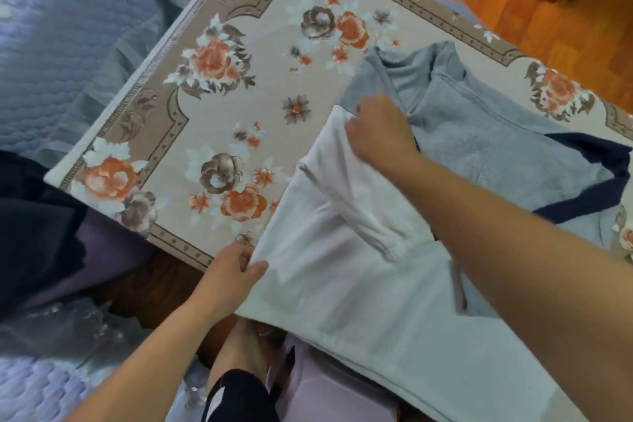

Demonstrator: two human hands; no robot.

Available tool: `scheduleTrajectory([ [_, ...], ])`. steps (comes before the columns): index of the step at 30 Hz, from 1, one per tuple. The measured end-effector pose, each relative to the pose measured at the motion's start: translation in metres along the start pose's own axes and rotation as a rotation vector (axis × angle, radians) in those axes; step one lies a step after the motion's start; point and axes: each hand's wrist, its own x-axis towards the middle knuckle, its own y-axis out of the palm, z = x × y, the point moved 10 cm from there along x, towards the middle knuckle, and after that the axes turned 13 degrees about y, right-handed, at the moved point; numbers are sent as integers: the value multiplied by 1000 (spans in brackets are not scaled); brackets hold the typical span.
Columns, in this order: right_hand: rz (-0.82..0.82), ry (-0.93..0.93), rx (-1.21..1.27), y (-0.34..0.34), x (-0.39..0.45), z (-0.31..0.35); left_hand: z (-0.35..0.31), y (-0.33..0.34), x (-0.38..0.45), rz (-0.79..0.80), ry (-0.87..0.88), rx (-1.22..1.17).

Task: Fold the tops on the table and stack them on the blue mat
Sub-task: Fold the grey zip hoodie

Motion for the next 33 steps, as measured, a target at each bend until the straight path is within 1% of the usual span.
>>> scheduleTrajectory([
  [2,7,131,98,1,49,12,2,1,4,44,41,-7],
  [4,108,235,101,21,81,19,6,3,9,80,80,-9],
  [5,131,277,80,32,93,20,10,4,11,98,95,-13],
  [6,138,368,121,41,100,16,12,5,12,112,110,-21],
  [8,72,545,115,51,104,6,13,7,13,141,138,-27],
  [9,31,578,77,52,105,5,13,7,12,147,150,-27],
  [11,8,586,33,51,104,8,12,7,11,141,157,-28],
  [13,19,572,-35,50,107,8,10,7,10,124,159,-23],
  [15,60,579,-53,51,111,5,9,7,9,104,148,-9],
  [17,90,577,56,52,118,-2,7,5,8,63,127,21],
  [18,140,561,140,56,128,-7,4,2,8,30,120,38],
  [19,225,543,201,61,132,-11,1,-1,6,-2,113,48],
  [20,294,571,314,61,130,-17,-3,-3,3,-27,110,44],
  [21,325,570,416,52,120,-21,-8,-1,-1,-35,111,27],
  [22,316,585,524,38,110,-28,-16,2,-7,-22,124,2],
  [23,267,591,601,20,99,-36,-25,8,-15,13,152,-23],
  [25,201,546,710,-19,76,-54,-50,21,-35,121,262,-44],
  [27,196,542,852,-47,55,-89,-76,35,-53,256,352,-74],
  [29,213,544,965,-63,40,-130,-94,50,-64,360,398,-94],
  [31,214,562,983,-71,30,-182,-115,77,-69,453,454,-39],
  [33,203,619,937,-64,25,-230,-136,114,-74,534,521,91],
])
